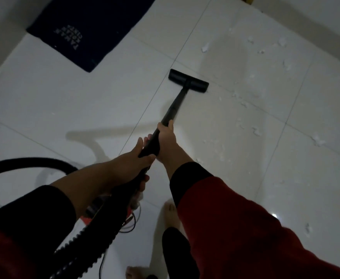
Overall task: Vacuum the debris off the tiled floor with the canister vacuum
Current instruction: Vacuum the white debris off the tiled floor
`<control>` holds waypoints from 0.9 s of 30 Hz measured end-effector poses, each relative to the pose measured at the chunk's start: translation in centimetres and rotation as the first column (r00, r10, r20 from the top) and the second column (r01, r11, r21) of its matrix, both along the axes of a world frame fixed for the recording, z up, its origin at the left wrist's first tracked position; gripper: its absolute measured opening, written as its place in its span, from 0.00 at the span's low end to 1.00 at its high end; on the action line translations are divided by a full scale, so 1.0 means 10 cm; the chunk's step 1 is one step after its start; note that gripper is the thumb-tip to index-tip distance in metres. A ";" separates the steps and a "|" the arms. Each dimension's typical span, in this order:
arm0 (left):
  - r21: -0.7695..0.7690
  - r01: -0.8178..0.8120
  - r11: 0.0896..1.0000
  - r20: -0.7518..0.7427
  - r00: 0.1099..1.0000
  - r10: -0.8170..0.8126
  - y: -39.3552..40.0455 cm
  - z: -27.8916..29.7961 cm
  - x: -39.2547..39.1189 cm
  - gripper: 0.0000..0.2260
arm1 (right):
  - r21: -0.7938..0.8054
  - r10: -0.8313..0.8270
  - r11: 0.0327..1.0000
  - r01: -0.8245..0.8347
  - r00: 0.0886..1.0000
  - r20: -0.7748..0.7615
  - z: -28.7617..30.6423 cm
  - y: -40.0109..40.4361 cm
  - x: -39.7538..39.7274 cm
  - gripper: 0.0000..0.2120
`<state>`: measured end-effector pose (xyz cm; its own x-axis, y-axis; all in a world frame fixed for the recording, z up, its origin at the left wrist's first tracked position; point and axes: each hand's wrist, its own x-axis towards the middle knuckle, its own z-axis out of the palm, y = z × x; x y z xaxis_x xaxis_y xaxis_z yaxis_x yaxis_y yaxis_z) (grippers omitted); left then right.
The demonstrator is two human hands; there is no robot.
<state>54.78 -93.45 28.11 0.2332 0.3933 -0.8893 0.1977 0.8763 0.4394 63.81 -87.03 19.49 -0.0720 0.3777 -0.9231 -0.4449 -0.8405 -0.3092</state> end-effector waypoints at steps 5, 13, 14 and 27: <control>-0.021 -0.046 0.999 -0.001 0.999 0.046 0.62 0.00 0.07 0.27 | 0.057 -0.128 0.989 0.134 0.987 -0.101 0.04 0.44 0.04 0.28; 0.054 0.044 0.998 -0.084 0.996 -0.039 1.72 -0.22 0.14 0.30 | 0.101 -0.177 0.978 0.181 0.983 -0.054 -0.11 1.56 0.07 0.26; 0.069 0.054 0.996 -0.093 0.995 -0.048 1.85 -0.25 0.15 0.31 | 0.106 -0.186 0.976 0.190 0.981 -0.047 -0.13 1.69 0.08 0.26; 0.166 0.315 0.934 -0.174 0.942 -0.287 3.27 -0.46 0.21 0.32 | 0.095 -0.257 0.962 0.254 0.966 0.013 -0.38 3.23 0.24 0.24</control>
